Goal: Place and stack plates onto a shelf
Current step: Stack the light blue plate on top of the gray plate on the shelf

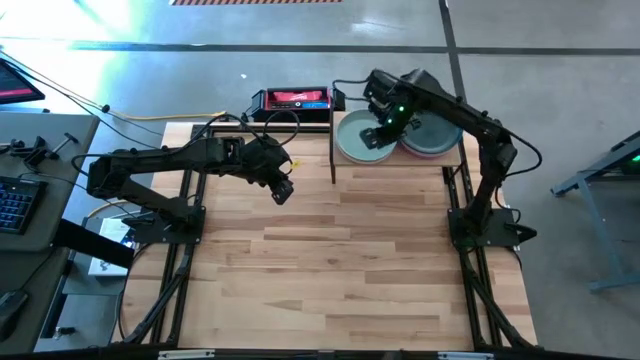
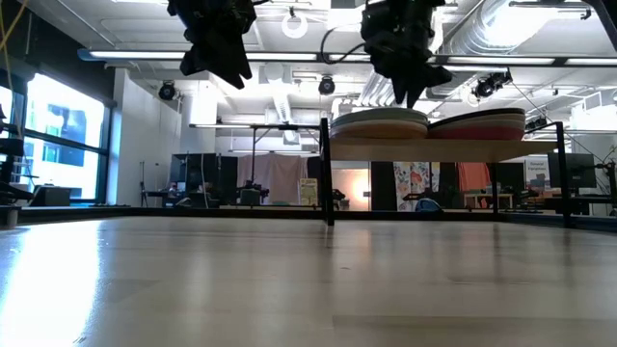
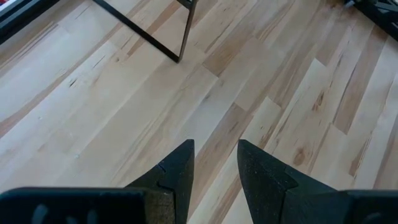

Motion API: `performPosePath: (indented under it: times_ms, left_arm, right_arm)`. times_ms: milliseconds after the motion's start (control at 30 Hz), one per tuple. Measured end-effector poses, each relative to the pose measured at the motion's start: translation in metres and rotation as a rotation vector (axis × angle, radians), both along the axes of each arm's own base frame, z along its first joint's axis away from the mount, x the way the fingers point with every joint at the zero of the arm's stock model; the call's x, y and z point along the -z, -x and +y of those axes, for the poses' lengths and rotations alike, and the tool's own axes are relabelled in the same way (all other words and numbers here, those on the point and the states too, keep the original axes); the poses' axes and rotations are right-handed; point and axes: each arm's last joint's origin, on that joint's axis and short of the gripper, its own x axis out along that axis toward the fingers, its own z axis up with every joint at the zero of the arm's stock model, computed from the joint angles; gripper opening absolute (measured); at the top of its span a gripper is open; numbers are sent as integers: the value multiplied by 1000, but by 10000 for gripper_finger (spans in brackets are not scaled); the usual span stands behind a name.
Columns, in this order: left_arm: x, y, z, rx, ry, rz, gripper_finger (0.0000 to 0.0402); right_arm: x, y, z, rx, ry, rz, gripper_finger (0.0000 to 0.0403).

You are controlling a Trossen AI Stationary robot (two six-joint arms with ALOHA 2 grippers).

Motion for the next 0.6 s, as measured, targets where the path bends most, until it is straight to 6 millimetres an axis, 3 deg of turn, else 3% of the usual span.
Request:
performPosePath:
  times_ms: [300, 600]
  left_arm:
    - [0, 0, 0, -1, 1, 0, 113]
    - [0, 0, 0, -14, 10, -3, 113]
  right_arm:
    - [6, -18, 21, -51, 29, 49, 103]
    - [8, -22, 26, -44, 29, 62, 103]
